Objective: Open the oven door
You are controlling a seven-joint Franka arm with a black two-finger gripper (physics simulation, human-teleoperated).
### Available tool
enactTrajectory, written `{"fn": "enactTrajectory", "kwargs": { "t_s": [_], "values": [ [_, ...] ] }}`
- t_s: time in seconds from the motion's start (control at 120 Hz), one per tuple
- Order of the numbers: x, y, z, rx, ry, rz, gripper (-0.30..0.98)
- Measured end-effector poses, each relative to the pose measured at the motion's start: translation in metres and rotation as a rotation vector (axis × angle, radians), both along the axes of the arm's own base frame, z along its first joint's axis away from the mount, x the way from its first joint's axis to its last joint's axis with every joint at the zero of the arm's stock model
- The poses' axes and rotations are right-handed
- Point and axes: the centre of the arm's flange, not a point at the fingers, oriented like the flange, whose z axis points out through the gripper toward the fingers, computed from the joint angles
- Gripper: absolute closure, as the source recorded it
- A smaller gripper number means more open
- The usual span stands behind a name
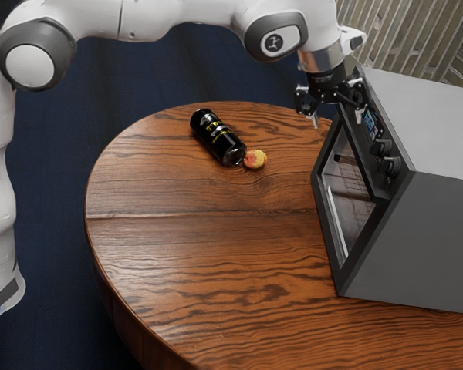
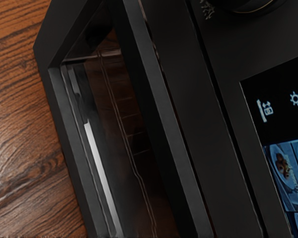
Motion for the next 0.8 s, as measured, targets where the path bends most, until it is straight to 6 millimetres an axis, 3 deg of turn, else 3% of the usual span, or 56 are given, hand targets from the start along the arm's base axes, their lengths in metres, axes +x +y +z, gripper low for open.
{"fn": "enactTrajectory", "kwargs": {
  "t_s": [0.167, 0.558, 0.8],
  "values": [
    [0.007, 0.003, -0.016, -0.007, 0.026, -0.007, 0.0],
    [0.016, 0.006, -0.033, -0.012, 0.047, -0.018, 0.0],
    [0.001, 0.008, -0.041, -0.021, 0.063, -0.006, 0.0]
  ]
}}
